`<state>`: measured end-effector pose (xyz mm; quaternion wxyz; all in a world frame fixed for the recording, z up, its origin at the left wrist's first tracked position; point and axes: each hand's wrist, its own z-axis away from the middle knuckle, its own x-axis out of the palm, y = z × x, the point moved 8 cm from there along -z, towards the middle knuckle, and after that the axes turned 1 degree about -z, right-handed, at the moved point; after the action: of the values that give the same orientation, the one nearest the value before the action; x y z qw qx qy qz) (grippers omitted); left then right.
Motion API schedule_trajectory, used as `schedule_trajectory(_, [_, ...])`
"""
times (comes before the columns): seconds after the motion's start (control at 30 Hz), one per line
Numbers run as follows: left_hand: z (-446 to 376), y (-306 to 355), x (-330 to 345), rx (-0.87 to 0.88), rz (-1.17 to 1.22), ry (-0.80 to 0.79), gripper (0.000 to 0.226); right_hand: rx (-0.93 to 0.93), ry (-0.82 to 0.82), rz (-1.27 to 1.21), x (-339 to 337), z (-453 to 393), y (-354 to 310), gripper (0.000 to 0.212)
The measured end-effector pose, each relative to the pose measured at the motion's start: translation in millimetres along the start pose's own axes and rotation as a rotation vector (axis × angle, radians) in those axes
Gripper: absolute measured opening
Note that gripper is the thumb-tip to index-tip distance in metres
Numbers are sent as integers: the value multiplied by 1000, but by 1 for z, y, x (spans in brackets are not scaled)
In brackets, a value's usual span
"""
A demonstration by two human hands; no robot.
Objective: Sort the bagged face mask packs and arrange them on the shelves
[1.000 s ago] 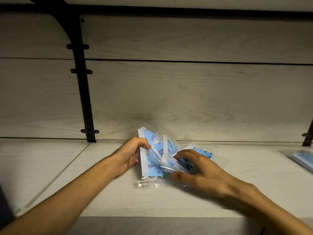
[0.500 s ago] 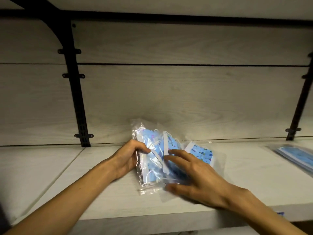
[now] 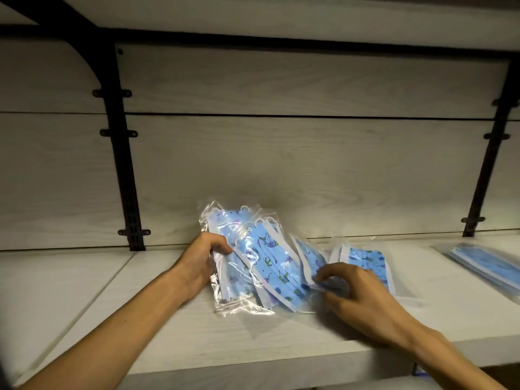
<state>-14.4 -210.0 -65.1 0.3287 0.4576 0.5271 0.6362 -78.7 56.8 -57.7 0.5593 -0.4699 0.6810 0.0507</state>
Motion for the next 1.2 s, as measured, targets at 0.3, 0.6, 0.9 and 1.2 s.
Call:
schedule_trajectory(0.3, [7,12,4,71,0,-14,45,-152,57,63,21,-22,-74,102])
schedule_trajectory(0.6, [6,12,2,31,89,-45,37,-40,209,-68,32,-55,-78,59])
schedule_trajectory(0.9, [5,14,6,41,176,-36,45,193,136,-541,41,-68,-67,72])
schedule_trajectory(1.2, [3,16,-4,85,74,-35,24,407,133,-1061,41,-81,-37,35])
